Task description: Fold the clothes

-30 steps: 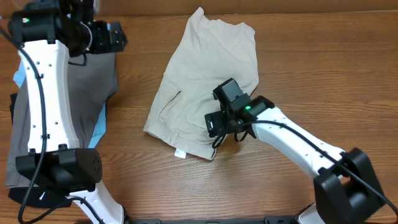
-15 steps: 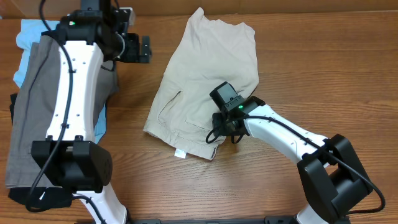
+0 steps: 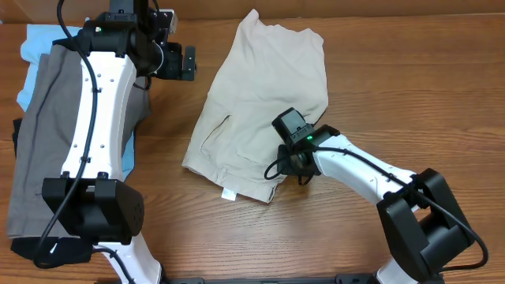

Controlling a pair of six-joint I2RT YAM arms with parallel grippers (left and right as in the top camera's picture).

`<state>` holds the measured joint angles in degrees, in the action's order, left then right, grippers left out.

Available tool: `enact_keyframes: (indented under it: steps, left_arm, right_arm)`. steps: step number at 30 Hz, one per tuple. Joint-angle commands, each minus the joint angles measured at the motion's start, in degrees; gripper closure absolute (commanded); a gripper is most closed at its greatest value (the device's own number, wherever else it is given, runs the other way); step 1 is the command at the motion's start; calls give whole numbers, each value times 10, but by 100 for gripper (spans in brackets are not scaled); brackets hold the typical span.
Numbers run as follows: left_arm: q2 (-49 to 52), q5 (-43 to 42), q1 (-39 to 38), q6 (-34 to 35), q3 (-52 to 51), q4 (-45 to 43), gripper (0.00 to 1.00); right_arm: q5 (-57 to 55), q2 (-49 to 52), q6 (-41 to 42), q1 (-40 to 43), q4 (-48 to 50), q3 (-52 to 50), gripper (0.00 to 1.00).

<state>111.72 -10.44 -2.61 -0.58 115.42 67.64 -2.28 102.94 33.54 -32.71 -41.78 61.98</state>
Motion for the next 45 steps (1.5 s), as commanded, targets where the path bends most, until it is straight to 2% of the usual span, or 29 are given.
enact_keyframes:
  steps: [1,14,19,29,39,41,45]
  left_arm:
    - [5,5,0,-7,-3,-2,0]
    - [5,6,0,-7,-3,-2,0]
    - [5,6,0,-7,-3,-3,0]
    - [5,5,0,-7,-3,-6,0]
    - [5,5,0,-7,-3,-7,0]
    - [5,5,0,-7,-3,-7,0]
    - [5,2,0,-7,-3,-14,0]
  right_arm:
    - [-11,1,24,19,-7,-17,70]
    - [-11,1,40,97,-75,-19,70]
    - [-11,1,20,136,-93,-19,69]
    - [40,0,-35,269,-128,-16,69]
    - [45,-65,-56,274,-214,101,68]
    - [57,-103,-78,274,-245,149,64]
    - [85,-143,-111,272,-263,181,60]
